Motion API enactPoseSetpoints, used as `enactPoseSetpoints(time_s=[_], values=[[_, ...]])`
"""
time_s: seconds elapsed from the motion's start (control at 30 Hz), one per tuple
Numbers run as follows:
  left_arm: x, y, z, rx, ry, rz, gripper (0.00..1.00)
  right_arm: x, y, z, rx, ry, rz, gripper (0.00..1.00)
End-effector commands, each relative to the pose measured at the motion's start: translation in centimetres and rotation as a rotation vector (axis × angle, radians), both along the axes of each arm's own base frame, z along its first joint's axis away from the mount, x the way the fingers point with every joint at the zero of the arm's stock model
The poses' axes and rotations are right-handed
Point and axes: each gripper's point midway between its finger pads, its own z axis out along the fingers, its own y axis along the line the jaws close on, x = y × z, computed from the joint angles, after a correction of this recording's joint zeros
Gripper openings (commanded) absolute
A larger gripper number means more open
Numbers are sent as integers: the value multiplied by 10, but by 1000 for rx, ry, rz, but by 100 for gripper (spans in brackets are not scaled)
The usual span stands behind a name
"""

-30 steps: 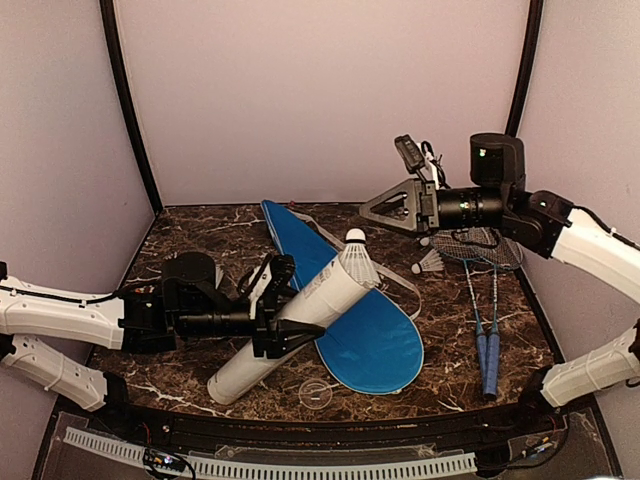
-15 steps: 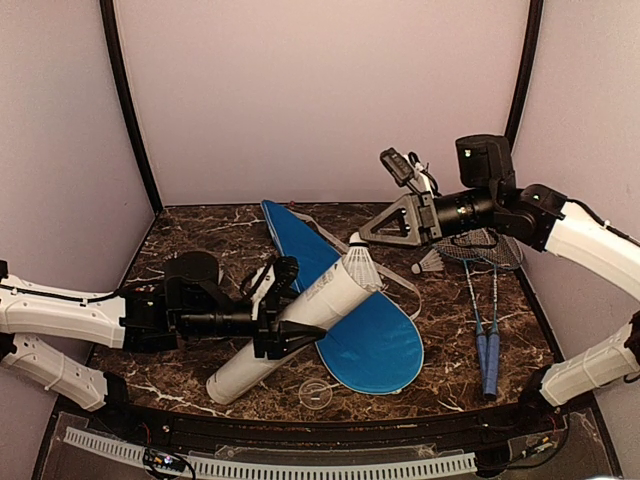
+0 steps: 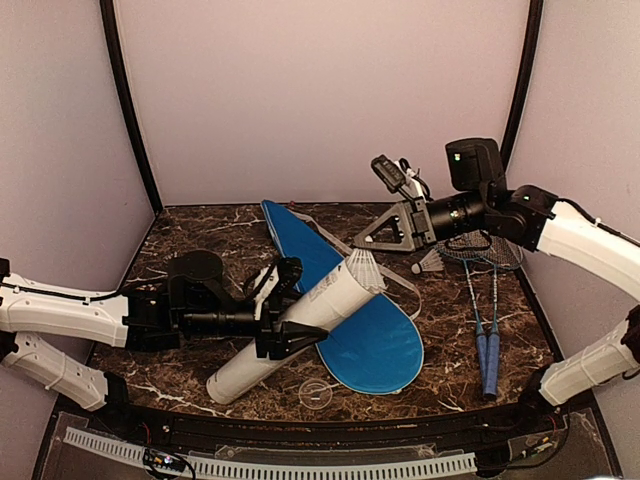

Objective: Pack up the badminton gear
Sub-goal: Pick up the shuttlecock from the shuttle tube.

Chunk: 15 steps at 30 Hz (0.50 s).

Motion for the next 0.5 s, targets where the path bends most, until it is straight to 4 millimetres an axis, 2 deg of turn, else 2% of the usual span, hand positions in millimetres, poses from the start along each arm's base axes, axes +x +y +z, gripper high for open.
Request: enactPoseSetpoints(time_s=[0.0, 0.1, 0.17, 0.43, 0.47], values=[[-4, 4, -29, 95, 36, -8, 63, -4, 4, 15, 43, -46, 22, 43], [-2, 4, -27, 85, 38, 1, 64, -1, 3, 16, 42, -59, -4, 32], [-1, 4, -24, 72, 42, 13, 64, 1, 3, 21, 67, -70, -25, 28], [6, 2, -14, 26, 54, 51, 64, 13, 3, 37, 161, -115, -146, 23], [6, 2, -12, 17, 53, 54, 64, 13, 4, 26, 145, -106, -155, 22]])
